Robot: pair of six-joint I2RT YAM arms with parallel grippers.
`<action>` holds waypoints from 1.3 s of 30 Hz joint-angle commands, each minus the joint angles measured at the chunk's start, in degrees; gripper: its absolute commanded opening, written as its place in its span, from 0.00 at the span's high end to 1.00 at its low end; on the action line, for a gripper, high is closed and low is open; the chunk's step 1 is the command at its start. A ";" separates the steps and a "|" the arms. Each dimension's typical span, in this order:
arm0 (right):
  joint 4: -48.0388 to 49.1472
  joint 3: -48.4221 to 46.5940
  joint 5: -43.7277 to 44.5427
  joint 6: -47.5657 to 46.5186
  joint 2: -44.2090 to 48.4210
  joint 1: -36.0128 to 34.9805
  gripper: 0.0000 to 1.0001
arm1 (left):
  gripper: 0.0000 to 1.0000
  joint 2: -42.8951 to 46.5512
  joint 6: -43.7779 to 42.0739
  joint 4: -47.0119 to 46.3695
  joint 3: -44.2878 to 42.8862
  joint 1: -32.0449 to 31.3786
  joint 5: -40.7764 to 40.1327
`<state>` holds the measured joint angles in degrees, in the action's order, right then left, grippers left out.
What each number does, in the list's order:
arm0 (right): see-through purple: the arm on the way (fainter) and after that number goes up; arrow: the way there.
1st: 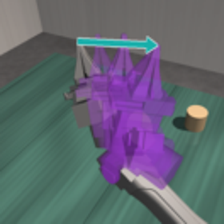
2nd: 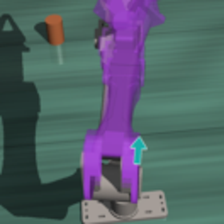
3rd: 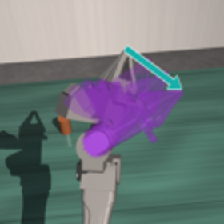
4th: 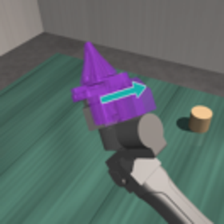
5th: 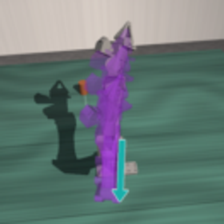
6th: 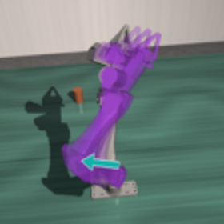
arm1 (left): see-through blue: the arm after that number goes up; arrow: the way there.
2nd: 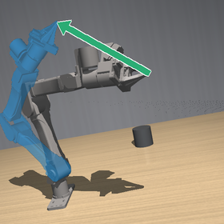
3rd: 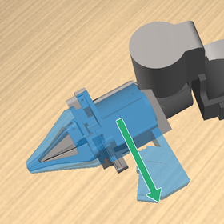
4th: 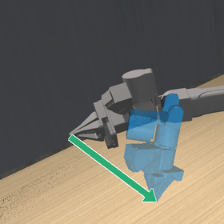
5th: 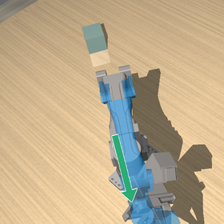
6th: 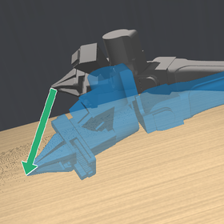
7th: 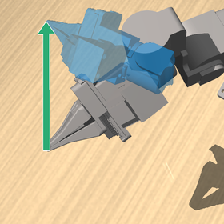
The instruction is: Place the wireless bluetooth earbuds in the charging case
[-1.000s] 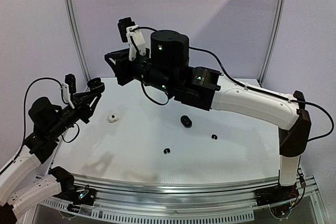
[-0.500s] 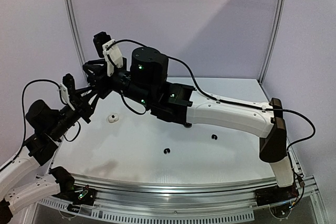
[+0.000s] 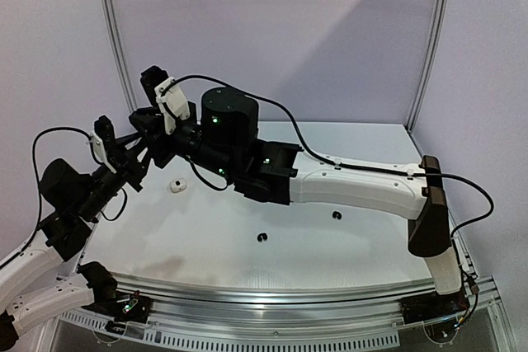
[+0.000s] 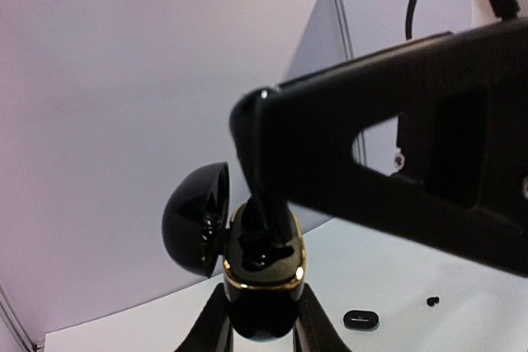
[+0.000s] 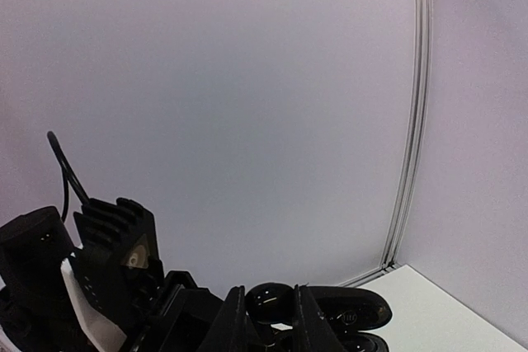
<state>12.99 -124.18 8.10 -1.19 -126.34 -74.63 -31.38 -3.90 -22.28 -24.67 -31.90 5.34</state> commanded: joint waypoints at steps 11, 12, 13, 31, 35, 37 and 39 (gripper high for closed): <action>5.19 2.34 3.88 -0.68 1.69 -0.19 1.00 | 1.00 0.78 -1.20 -3.14 1.20 -1.65 -0.26; 6.21 2.68 4.01 -0.53 1.77 -0.19 1.00 | 1.00 0.78 -1.46 -3.71 1.32 -1.74 -0.40; 7.43 2.86 3.92 -0.05 2.24 -0.23 1.00 | 1.00 0.87 -1.92 -4.30 1.63 -1.90 -0.80; 12.76 6.36 3.53 -3.55 5.11 -2.36 1.00 | 1.00 -0.88 -7.14 -21.06 7.86 -2.64 -5.17; 13.06 5.35 3.82 -3.80 3.67 -2.37 1.00 | 1.00 -0.71 -6.74 -20.79 8.18 -2.89 -4.90; 13.04 4.70 4.32 -4.06 2.87 -2.40 1.00 | 1.00 -0.75 -6.74 -20.77 8.06 -2.90 -4.86; 13.03 3.73 4.64 -4.15 1.95 -2.37 1.00 | 1.00 -0.74 -6.62 -20.99 8.07 -2.99 -4.69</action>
<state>24.84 -118.65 10.96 -4.40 -122.67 -76.86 -32.23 -9.93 -41.06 -17.08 -33.82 0.91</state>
